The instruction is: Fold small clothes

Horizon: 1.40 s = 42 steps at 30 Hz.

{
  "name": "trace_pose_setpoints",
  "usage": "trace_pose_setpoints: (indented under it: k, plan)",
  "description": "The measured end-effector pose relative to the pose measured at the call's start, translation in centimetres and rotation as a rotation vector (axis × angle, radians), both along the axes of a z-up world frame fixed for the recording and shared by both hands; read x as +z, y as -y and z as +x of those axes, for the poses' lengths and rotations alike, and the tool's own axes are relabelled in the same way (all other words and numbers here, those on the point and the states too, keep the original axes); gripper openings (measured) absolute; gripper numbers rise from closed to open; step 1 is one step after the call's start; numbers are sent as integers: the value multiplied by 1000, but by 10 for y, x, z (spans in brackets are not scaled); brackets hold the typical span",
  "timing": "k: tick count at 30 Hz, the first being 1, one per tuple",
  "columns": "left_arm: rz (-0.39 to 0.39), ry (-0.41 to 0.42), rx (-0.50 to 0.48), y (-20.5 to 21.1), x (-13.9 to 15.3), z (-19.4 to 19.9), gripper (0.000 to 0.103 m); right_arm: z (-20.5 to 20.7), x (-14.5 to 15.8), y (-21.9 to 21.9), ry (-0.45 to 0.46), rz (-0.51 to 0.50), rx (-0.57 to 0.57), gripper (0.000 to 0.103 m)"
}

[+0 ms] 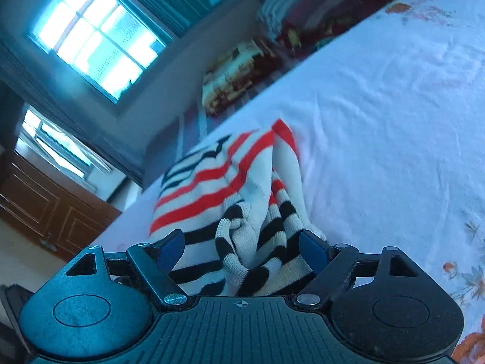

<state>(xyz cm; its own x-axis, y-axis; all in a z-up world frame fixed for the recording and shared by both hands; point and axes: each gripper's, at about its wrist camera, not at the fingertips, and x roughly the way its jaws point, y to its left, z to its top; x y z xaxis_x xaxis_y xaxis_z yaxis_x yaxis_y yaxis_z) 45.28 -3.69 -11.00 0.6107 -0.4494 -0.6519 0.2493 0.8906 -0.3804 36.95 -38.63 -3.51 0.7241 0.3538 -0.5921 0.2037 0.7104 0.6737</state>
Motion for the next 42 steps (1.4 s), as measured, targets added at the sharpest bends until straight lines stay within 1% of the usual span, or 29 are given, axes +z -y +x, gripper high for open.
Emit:
trace_pose_setpoints:
  k: [1, 2, 4, 6, 8, 10, 13, 15, 16, 17, 19, 20, 21, 22, 23, 24, 25, 26, 28, 29, 31, 32, 34, 35, 36, 37, 38, 40, 42]
  plan:
    - [-1, -1, 6, -1, -4, 6, 58, 4, -1, -2, -16, -4, 10, 80]
    - [-3, -4, 13, -1, -7, 7, 59, 9, -5, -4, -37, -21, 21, 68]
    - [-14, -17, 21, 3, -8, 16, 60, 22, -12, -9, -86, -31, 48, 53]
    - [-20, -6, 23, 4, -8, 21, 60, 33, -23, -18, -101, -67, 81, 47]
    - [-26, 5, 14, 0, -4, 33, 60, 40, -27, -28, -85, -130, 108, 23]
    - [-19, 13, 5, 6, 2, 39, 60, 38, -22, -40, -6, -221, 138, 20]
    - [-9, 38, -8, 13, 5, 44, 54, 16, 2, -54, 201, -384, 163, 20]
    - [10, 47, -31, 22, 5, 48, 54, 0, 5, -48, 294, -395, 165, 19]
    - [15, 40, -48, 26, 2, 49, 54, -6, 0, -44, 306, -406, 170, 19]
    - [43, 26, -69, 32, -2, 52, 58, -8, -10, -41, 272, -420, 173, 19]
    - [121, 29, -107, 46, -11, 52, 68, -5, -47, -31, 121, -383, 181, 19]
    - [137, 39, -103, 51, -14, 51, 69, -11, -55, -25, 143, -335, 158, 19]
    - [141, 45, -101, 52, -14, 50, 69, -11, -57, -21, 129, -296, 150, 20]
    - [145, 48, -102, 52, -13, 49, 69, -10, -54, -16, 113, -248, 134, 23]
    - [146, 50, -103, 50, -10, 49, 67, -11, -51, -10, 113, -204, 113, 29]
    - [134, 50, -105, 47, -6, 48, 61, -15, -44, -4, 132, -200, 85, 34]
    - [109, 51, -108, 43, -2, 48, 58, -19, -36, 0, 166, -223, 55, 45]
    - [91, 60, -103, 39, 4, 49, 56, -22, -31, 3, 195, -248, 35, 46]
    - [91, 81, -109, 38, 9, 55, 56, -10, -29, 12, 176, -240, 39, 46]
    - [108, 72, -109, 39, 9, 62, 56, -1, -30, 16, 163, -229, 38, 46]
    - [98, 32, -127, 41, 5, 75, 57, 23, -34, 21, 130, -216, 51, 46]
    - [62, -16, -132, 40, -1, 84, 60, 35, -34, 21, 127, -204, 60, 46]
    - [12, -115, -123, 37, -12, 99, 71, 58, -36, 23, 89, -232, 80, 45]
    - [-10, -165, -117, 35, -18, 105, 73, 65, -36, 20, 83, -255, 100, 35]
    - [-18, -181, -106, 33, -20, 109, 74, 71, -37, 15, 98, -280, 130, 22]
    - [-11, -185, -104, 34, -21, 110, 75, 76, -36, 9, 101, -341, 154, 13]
    - [6, -179, -105, 36, -22, 112, 75, 80, -38, 3, 96, -401, 169, 11]
    - [25, -180, -107, 41, -26, 115, 76, 85, -51, 0, 85, -450, 173, 10]
    - [25, -178, -110, 44, -30, 116, 79, 88, -64, 5, 53, -431, 161, 10]
